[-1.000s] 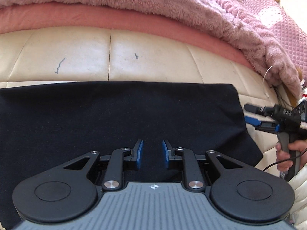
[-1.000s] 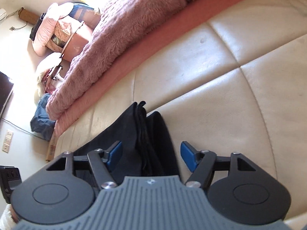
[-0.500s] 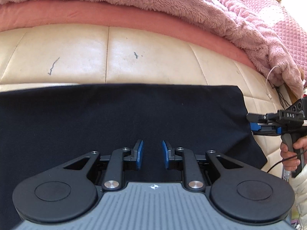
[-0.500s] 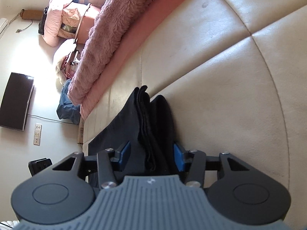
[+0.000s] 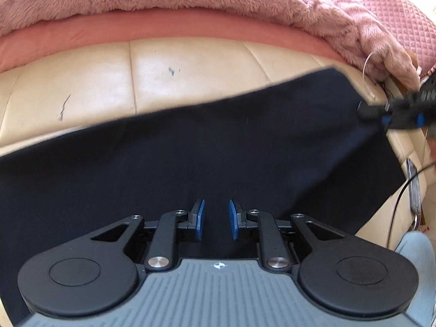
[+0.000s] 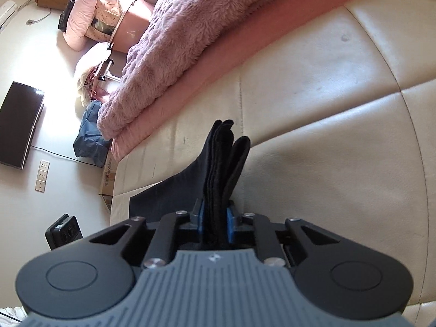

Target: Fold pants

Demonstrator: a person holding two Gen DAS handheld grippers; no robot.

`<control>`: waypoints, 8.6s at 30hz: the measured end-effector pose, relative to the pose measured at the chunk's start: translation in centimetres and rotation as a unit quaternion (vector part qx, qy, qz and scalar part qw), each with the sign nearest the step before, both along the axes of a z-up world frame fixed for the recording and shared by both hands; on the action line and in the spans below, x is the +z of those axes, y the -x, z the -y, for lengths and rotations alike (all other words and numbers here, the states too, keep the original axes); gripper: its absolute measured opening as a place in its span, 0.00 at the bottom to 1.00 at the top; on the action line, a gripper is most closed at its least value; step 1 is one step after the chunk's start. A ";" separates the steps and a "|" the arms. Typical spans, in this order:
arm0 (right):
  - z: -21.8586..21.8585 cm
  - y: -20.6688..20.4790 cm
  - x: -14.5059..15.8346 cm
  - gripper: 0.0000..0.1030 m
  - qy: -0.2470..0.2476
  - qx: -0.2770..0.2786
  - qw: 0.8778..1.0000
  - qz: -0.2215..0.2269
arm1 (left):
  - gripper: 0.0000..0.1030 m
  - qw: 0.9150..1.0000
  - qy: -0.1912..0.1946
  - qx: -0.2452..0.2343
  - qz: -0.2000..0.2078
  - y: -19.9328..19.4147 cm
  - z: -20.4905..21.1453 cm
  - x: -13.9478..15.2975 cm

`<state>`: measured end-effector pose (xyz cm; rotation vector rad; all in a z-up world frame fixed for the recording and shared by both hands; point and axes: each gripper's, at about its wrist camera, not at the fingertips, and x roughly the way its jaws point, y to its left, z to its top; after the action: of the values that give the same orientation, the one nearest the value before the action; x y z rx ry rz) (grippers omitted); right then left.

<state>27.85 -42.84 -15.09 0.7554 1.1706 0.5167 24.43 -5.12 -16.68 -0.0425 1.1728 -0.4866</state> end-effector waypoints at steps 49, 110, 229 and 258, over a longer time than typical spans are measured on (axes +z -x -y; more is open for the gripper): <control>-44.8 -1.6 1.9 0.21 0.122 0.110 0.985 -0.061 | 0.20 0.897 0.244 0.366 -0.035 7.5 -29.8 -0.3; -24.2 4.1 -5.3 0.46 0.053 0.001 0.997 0.053 | 0.64 0.951 0.157 0.264 0.022 2.4 -25.2 -3.0; -34.7 22.6 8.8 0.80 0.327 0.012 0.895 0.302 | 0.91 0.926 -0.160 0.262 0.220 16.9 -14.2 10.7; -34.2 23.2 9.4 0.80 0.321 0.016 0.894 0.311 | 0.91 0.925 -0.158 0.262 0.228 17.3 -13.8 11.2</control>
<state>4.62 -8.62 -5.67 -0.0218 0.6734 0.3229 7.12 8.64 -5.44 0.0360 0.7244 0.1690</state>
